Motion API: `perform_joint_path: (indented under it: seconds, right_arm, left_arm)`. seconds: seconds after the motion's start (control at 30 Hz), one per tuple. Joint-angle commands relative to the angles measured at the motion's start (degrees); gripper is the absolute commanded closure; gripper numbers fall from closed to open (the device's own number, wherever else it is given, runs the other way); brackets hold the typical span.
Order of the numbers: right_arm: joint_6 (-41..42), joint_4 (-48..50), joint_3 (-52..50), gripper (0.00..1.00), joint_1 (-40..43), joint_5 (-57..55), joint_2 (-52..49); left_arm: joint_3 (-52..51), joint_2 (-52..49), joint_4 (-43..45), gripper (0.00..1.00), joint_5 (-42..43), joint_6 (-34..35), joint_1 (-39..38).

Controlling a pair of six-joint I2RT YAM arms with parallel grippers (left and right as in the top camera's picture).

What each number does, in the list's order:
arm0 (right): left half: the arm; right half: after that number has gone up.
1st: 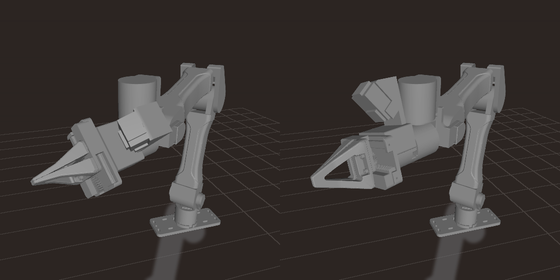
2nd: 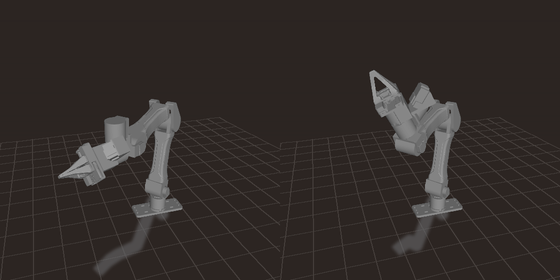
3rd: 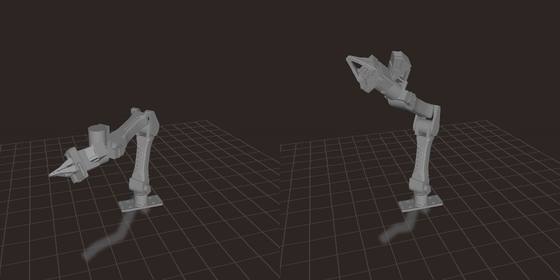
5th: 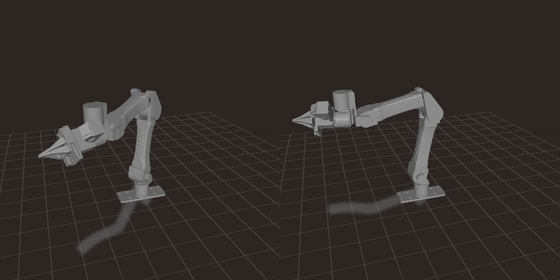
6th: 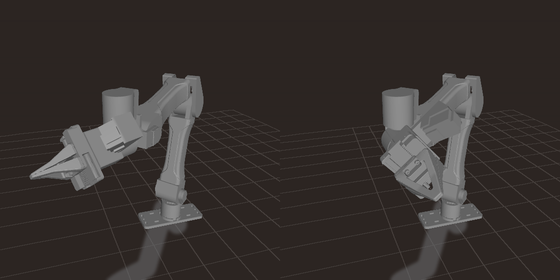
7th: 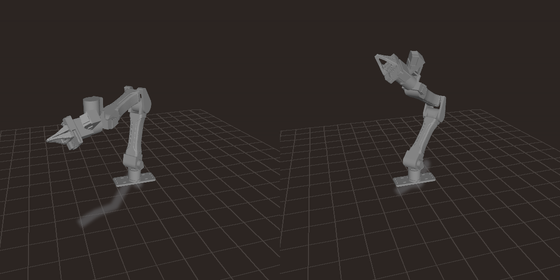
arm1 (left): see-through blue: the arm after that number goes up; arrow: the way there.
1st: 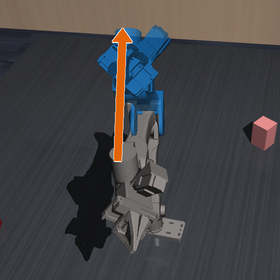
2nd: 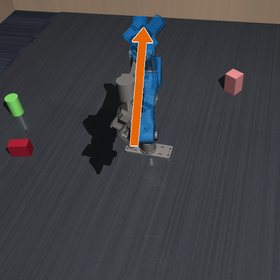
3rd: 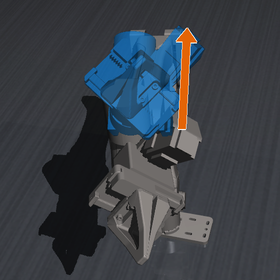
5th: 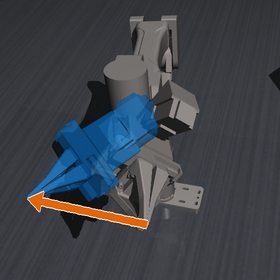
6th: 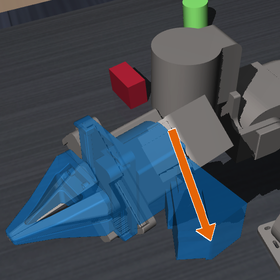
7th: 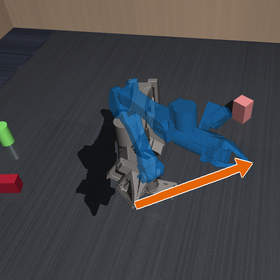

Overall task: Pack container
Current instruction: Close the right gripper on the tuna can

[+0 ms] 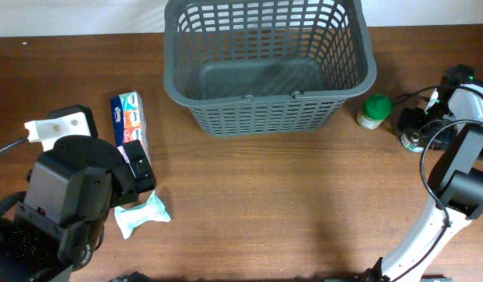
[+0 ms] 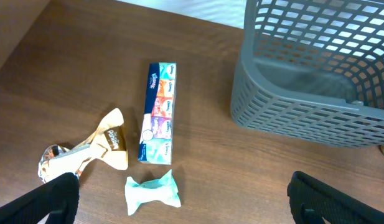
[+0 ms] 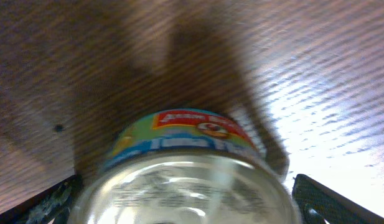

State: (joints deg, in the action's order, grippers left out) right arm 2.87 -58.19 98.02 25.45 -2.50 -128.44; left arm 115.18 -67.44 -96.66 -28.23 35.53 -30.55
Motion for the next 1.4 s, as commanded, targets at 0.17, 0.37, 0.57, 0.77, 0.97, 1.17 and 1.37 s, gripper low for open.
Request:
perform_joint_path:
  seconds: [0.17,0.37,0.57,0.77,0.97,1.17,1.37]
  right_arm:
    - [-0.76,0.22,-0.52,0.01,-1.53,-0.33,-0.63]
    - [-0.76,0.20,-0.52,0.01,-1.55,-0.81,-0.63]
    - [-0.76,0.17,-0.52,0.01,-1.51,-0.81,-0.63]
    - [-0.76,0.17,-0.52,0.07,-1.49,-0.81,-0.63]
    - [-0.76,0.17,-0.52,0.11,-1.44,-0.83,-0.63]
    - [-0.76,0.17,-0.52,0.13,-1.44,-1.20,-0.63]
    - [-0.76,0.20,-0.52,0.21,-1.44,-1.20,-0.63]
  left_arm:
    - [-0.07,-0.04,-0.02,0.00,0.42,-0.90,0.35]
    - [-0.07,-0.04,-0.02,0.00,0.44,-0.90,0.33]
    - [-0.09,-0.04,-0.02,0.01,0.42,-0.90,0.35]
    - [-0.07,-0.04,-0.02,0.00,0.42,-0.90,0.33]
    - [-0.07,-0.04,-0.02,0.00,0.42,-0.90,0.33]
    - [-0.09,-0.04,-0.02,0.00,0.42,-0.90,0.35]
    - [-0.07,-0.04,0.00,0.00,0.42,-0.90,0.33]
